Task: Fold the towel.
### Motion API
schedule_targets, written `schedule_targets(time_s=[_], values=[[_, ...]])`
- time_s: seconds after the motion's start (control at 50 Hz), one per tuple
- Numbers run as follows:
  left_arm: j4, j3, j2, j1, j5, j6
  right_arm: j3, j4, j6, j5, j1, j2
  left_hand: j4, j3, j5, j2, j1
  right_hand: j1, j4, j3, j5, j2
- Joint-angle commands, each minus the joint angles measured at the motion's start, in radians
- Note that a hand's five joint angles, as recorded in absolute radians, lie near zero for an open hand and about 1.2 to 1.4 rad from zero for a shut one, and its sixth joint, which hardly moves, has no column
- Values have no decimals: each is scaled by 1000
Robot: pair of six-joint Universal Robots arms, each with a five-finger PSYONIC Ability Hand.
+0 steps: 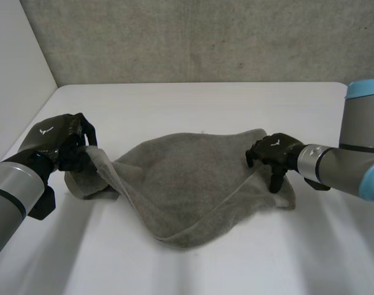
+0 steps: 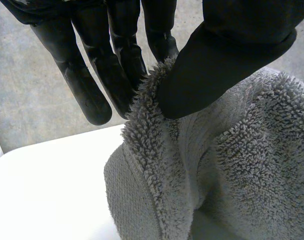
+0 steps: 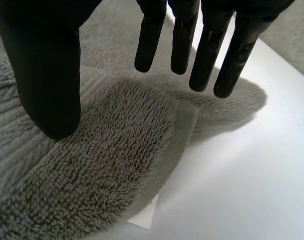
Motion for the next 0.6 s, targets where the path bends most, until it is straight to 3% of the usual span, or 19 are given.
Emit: schedule_targets(time_s=[0.02, 0.04, 0.08, 0.12, 0.3, 0.4, 0.48, 0.6], values=[[27, -7, 0, 1, 0, 2, -32, 1, -27, 14, 12, 55, 179, 180, 196, 180, 230, 195, 269, 269, 274, 270], [31, -5, 0, 3, 0, 2, -32, 1, -27, 14, 12, 55, 179, 180, 196, 180, 230, 196, 270, 270, 275, 271], [34, -4, -2, 6, 0, 2, -38, 1, -23, 14, 14, 47, 179, 180, 196, 180, 230, 756, 830, 830, 835, 832], [34, -2, -2, 12, 0, 2, -45, -2, -15, 12, 14, 33, 179, 180, 196, 180, 230, 831, 905, 905, 910, 907], [31, 59, 20, 21, -5, 2, -22, -58, 132, 3, -20, -152, 179, 180, 196, 180, 230, 832, 906, 906, 911, 907], [30, 119, 83, 23, -9, -2, 63, -100, 213, -2, -83, -370, 179, 180, 196, 180, 230, 832, 906, 906, 911, 907], [25, 174, 117, 24, -9, -9, 81, -112, 233, 0, -106, -456, 179, 180, 196, 180, 230, 832, 906, 906, 911, 907], [-41, 352, 156, 31, -9, -10, 5, -114, 282, 4, -153, -637, 179, 180, 196, 180, 230, 832, 906, 906, 911, 907]])
